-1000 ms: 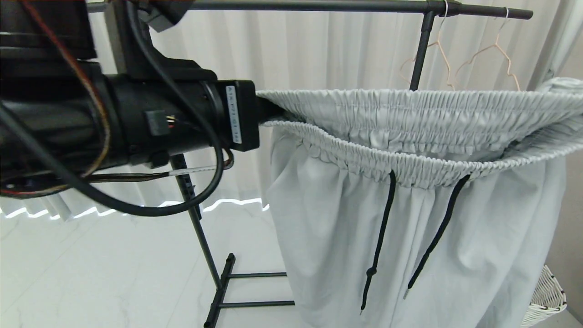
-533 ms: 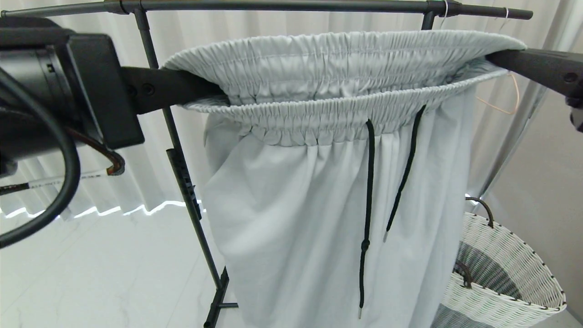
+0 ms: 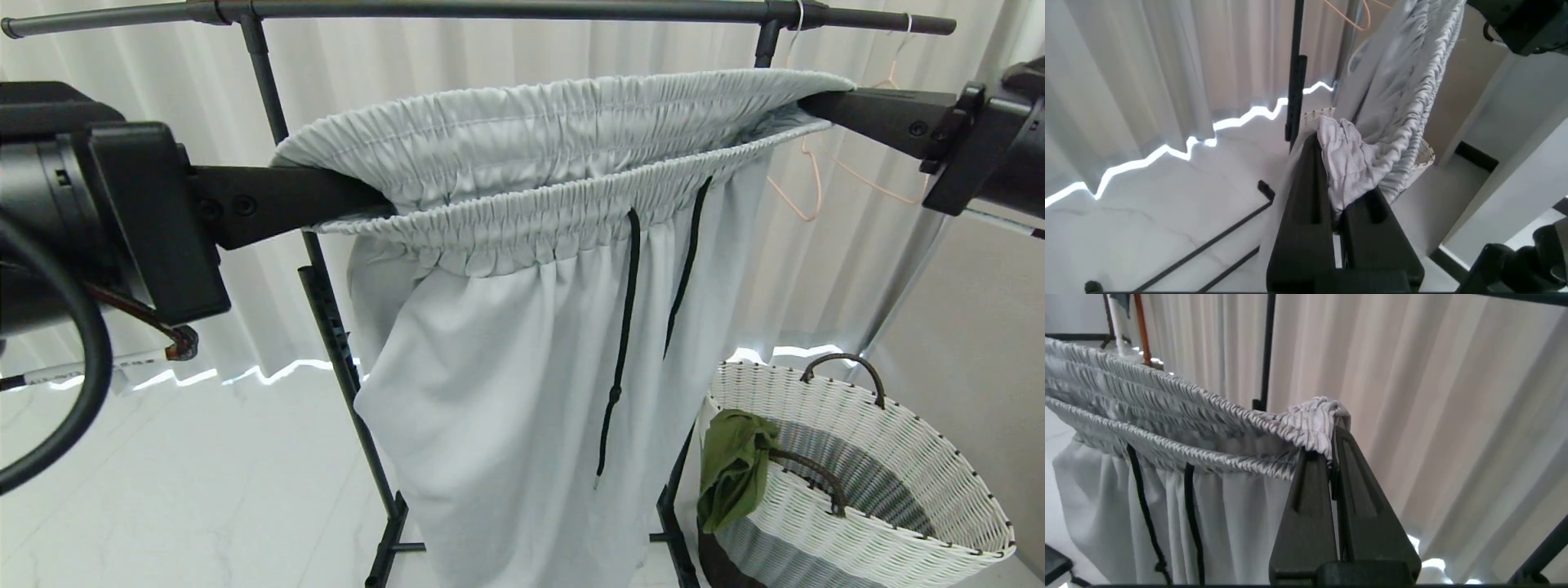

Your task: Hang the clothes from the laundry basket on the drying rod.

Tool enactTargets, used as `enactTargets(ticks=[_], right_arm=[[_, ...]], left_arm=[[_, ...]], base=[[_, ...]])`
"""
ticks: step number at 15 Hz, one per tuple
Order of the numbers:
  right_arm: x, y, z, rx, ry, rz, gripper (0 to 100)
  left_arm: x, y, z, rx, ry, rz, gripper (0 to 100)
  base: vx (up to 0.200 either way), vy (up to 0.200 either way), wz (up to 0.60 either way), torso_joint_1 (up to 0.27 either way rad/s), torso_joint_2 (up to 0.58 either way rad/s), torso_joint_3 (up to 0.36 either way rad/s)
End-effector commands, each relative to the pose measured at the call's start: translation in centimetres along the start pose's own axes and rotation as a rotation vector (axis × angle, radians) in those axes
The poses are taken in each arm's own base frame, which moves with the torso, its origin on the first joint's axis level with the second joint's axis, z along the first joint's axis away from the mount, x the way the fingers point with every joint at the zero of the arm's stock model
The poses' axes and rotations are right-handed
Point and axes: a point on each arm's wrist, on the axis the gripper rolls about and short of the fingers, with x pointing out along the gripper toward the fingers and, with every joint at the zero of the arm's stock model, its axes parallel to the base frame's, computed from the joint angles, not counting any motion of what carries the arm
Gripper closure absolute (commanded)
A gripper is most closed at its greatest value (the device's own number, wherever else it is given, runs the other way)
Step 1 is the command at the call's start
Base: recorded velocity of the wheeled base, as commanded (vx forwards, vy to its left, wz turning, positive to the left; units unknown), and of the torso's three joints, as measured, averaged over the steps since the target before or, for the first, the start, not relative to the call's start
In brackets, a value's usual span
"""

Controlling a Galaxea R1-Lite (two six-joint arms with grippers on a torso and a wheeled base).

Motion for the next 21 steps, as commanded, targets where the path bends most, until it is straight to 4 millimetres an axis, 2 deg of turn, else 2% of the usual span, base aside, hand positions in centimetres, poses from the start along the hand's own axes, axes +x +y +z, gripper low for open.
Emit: enactTargets(ticks=[1, 4, 6, 8, 9, 14, 18, 21], right_arm=[[-1.1, 0.1, 0.9, -0.017, -0.026, -0.018, 100], [-3.1, 0.6, 2.4, -0.039, -0.059, -0.043, 100], [-4.8, 1.5, 2.0, -0.021, -0.020, -0.040, 100], [-6.2, 2.3, 0.8, -0.007, 0.019, -0.035, 100], [-6.5, 2.4, 0.9, -0.008, 0.014, -0.035, 100], [-6.3, 2.3, 1.0, -0.011, 0.011, -0.031, 100], [-7.2, 2.9, 1.4, -0.015, -0.001, -0.035, 100], [-7.1, 2.8, 1.1, -0.006, 0.016, -0.029, 100]], left_arm=[[0.8, 0.0, 0.9, 0.000, -0.018, -0.002, 100], [3.6, -0.1, 3.2, 0.002, -0.058, -0.005, 100], [5.4, 0.0, 3.0, -0.001, -0.033, 0.000, 100], [5.6, 0.1, 1.9, -0.002, 0.005, 0.005, 100], [5.4, 0.1, 1.9, -0.001, 0.003, 0.006, 100], [4.2, -0.6, 2.1, 0.007, -0.013, -0.021, 100], [3.7, -0.2, 1.5, 0.037, -0.001, 0.004, 100], [3.5, -0.2, 1.5, 0.060, -0.003, 0.003, 100]], base=[[0.000, 0.000, 0.00, 0.000, 0.00, 0.000], [0.000, 0.000, 0.00, 0.000, 0.00, 0.000], [0.000, 0.000, 0.00, 0.000, 0.00, 0.000], [0.000, 0.000, 0.00, 0.000, 0.00, 0.000], [0.000, 0.000, 0.00, 0.000, 0.00, 0.000], [0.000, 0.000, 0.00, 0.000, 0.00, 0.000], [0.000, 0.000, 0.00, 0.000, 0.00, 0.000], [0.000, 0.000, 0.00, 0.000, 0.00, 0.000]])
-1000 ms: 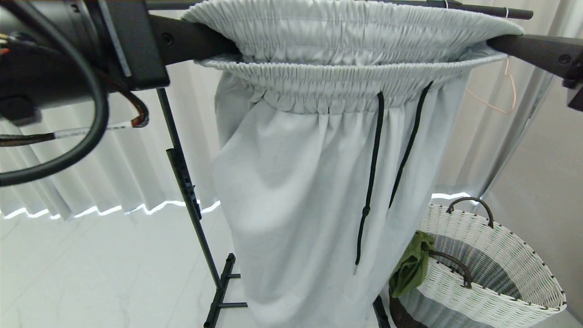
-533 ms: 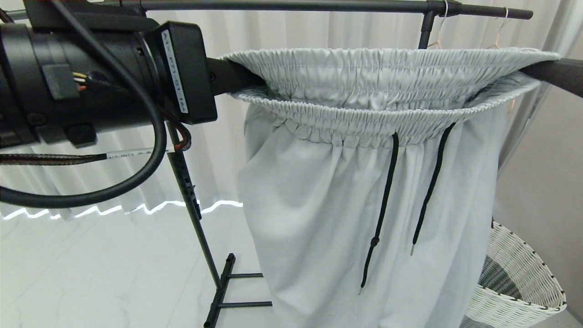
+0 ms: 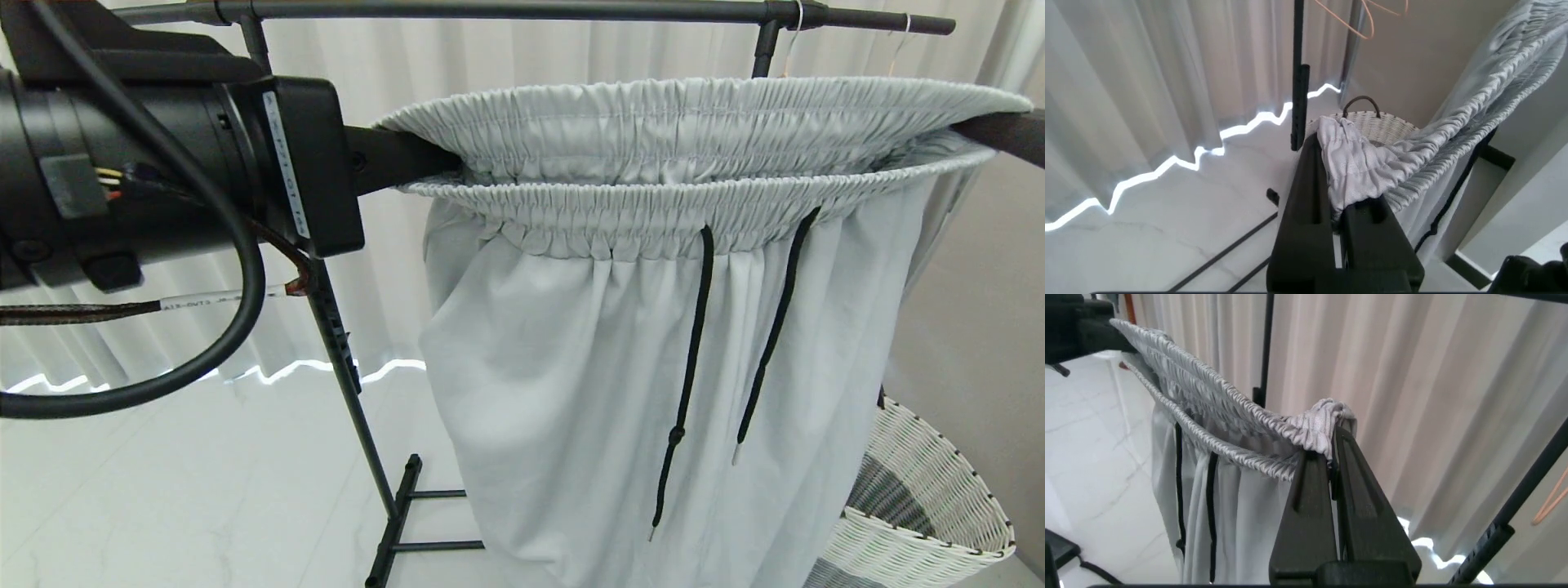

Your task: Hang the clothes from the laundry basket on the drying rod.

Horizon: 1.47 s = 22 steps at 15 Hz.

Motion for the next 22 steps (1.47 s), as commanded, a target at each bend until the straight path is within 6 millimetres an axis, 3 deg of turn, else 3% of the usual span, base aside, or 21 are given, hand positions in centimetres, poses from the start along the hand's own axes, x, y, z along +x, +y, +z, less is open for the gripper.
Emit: enactTargets(ticks=[1, 10, 11, 16, 18, 22], right_arm=[[0.2, -0.1, -0.1, 0.002, 0.005, 0.004, 100], [0.4, 0.4, -0.2, 0.012, 0.013, 0.034, 100], [0.4, 0.4, -0.3, 0.013, 0.016, 0.034, 0], [0.2, 0.4, -0.9, 0.009, 0.032, 0.029, 0], [0.0, 0.0, -1.4, 0.017, 0.066, -0.012, 0], [-2.8, -2.3, -4.1, 0.099, 0.351, -0.266, 0]], left_arm=[[-0.5, 0.0, 0.1, 0.001, -0.007, 0.002, 100], [-1.2, 0.1, -0.4, 0.002, -0.001, 0.005, 100], [-1.2, 0.1, -0.4, 0.002, 0.000, 0.005, 100], [-1.1, 0.3, -0.4, 0.001, -0.002, 0.018, 100], [-1.3, 1.7, -0.7, 0.020, 0.016, 0.097, 100], [-2.6, 5.0, -3.3, 0.071, 0.107, 0.366, 100]], base=[[0.000, 0.000, 0.00, 0.000, 0.00, 0.000], [0.000, 0.000, 0.00, 0.000, 0.00, 0.000], [0.000, 0.000, 0.00, 0.000, 0.00, 0.000], [0.000, 0.000, 0.00, 0.000, 0.00, 0.000], [0.000, 0.000, 0.00, 0.000, 0.00, 0.000], [0.000, 0.000, 0.00, 0.000, 0.00, 0.000]])
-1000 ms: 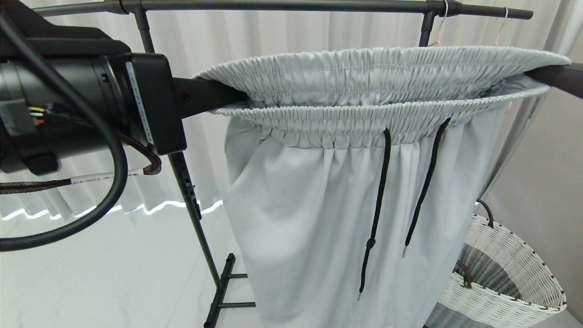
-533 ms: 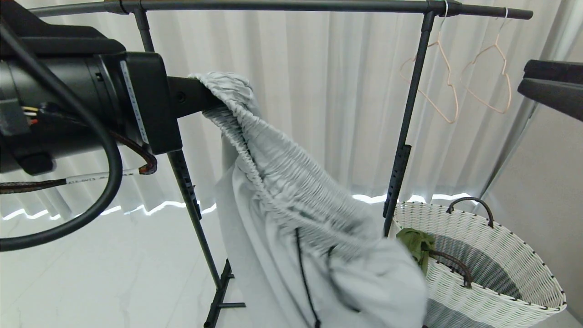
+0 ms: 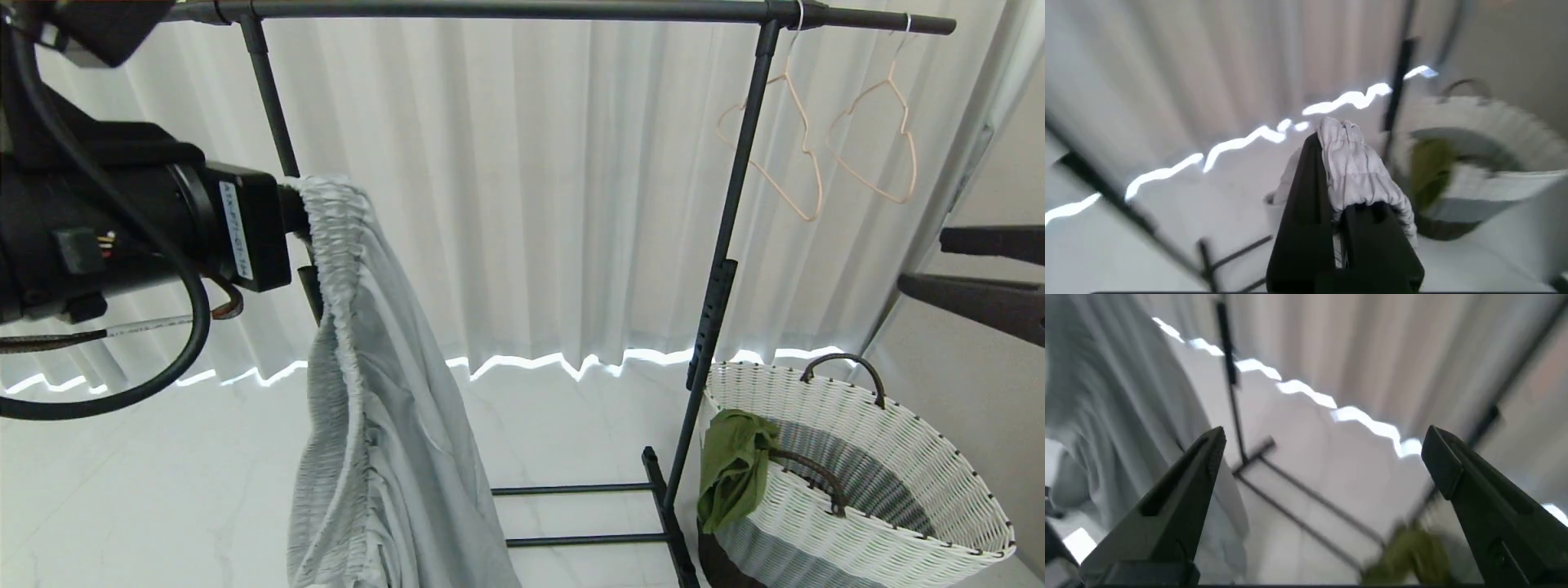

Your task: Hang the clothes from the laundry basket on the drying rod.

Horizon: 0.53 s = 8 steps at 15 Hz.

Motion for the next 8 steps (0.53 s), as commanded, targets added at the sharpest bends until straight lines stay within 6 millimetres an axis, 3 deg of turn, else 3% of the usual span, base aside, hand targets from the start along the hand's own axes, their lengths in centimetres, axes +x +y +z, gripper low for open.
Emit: enactTargets(ticks=[1, 3, 4, 8], right_arm=[[-0.7, -1.3, -0.9, 0.020, 0.069, -0.147, 0], [0.0, -2.1, -1.9, 0.032, 0.132, -0.312, 0], [0.3, -2.6, -2.5, 0.028, 0.179, -0.477, 0], [-1.0, -2.1, -4.7, -0.019, 0.254, -0.667, 0]], left_arm=[[-0.7, 1.3, -1.3, -0.007, 0.033, 0.086, 100], [-1.1, 2.2, -2.4, -0.017, 0.060, 0.138, 100], [-1.4, 2.8, -3.3, -0.025, 0.087, 0.179, 100], [-2.0, 4.0, -5.6, -0.048, 0.147, 0.257, 100]], base=[[0.000, 0.000, 0.00, 0.000, 0.00, 0.000], [0.000, 0.000, 0.00, 0.000, 0.00, 0.000], [0.000, 0.000, 0.00, 0.000, 0.00, 0.000], [0.000, 0.000, 0.00, 0.000, 0.00, 0.000]])
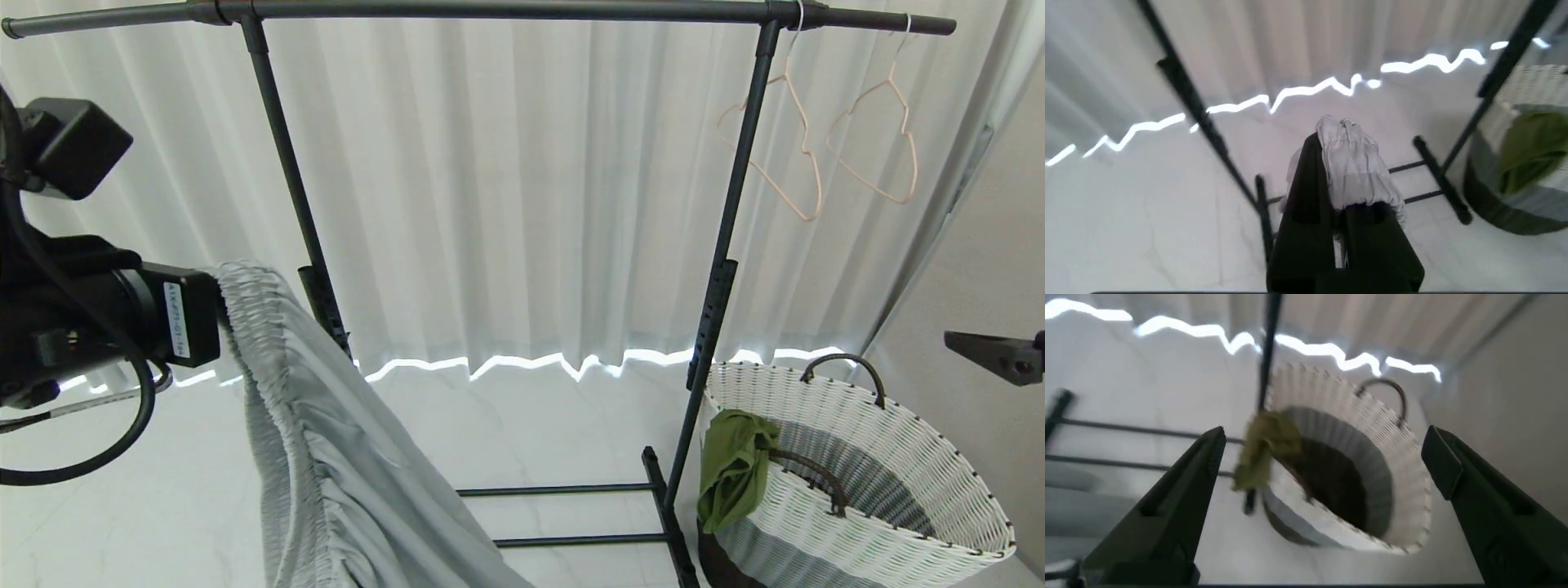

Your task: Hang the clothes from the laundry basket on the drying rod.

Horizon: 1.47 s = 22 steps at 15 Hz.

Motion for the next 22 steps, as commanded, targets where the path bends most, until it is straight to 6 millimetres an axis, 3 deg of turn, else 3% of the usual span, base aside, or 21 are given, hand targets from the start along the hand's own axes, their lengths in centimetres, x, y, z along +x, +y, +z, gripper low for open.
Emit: enactTargets(ticks=[1, 4, 8, 12, 15, 17, 22], right_arm=[[-0.7, -0.1, -2.3, -0.055, 0.048, -0.060, 0], [-1.3, 0.0, -5.1, -0.114, 0.079, -0.128, 0], [-1.1, 0.0, -6.0, -0.078, 0.005, -0.145, 0], [-0.2, 0.3, -7.3, -0.077, 0.021, -0.138, 0], [-0.3, 0.3, -7.8, -0.074, 0.018, -0.138, 0], [-0.4, 0.2, -8.6, -0.034, 0.028, -0.135, 0], [-0.3, -0.1, -8.3, -0.014, 0.016, -0.098, 0]], left_arm=[[-0.4, 0.7, -1.3, -0.013, 0.029, 0.043, 100], [-1.5, 1.4, -4.0, -0.029, 0.083, 0.094, 100], [-2.7, 1.5, -8.2, -0.074, 0.154, 0.128, 100], [-2.4, 1.4, -10.2, -0.118, 0.098, 0.143, 100], [-2.6, 1.6, -9.2, -0.120, -0.014, 0.157, 100], [-2.7, 1.4, -9.4, -0.112, -0.013, 0.148, 100], [-2.7, 1.2, -10.1, -0.039, 0.014, 0.134, 100]], base=[[0.000, 0.000, 0.00, 0.000, 0.00, 0.000], [0.000, 0.000, 0.00, 0.000, 0.00, 0.000], [0.000, 0.000, 0.00, 0.000, 0.00, 0.000], [0.000, 0.000, 0.00, 0.000, 0.00, 0.000], [0.000, 0.000, 0.00, 0.000, 0.00, 0.000], [0.000, 0.000, 0.00, 0.000, 0.00, 0.000], [0.000, 0.000, 0.00, 0.000, 0.00, 0.000]])
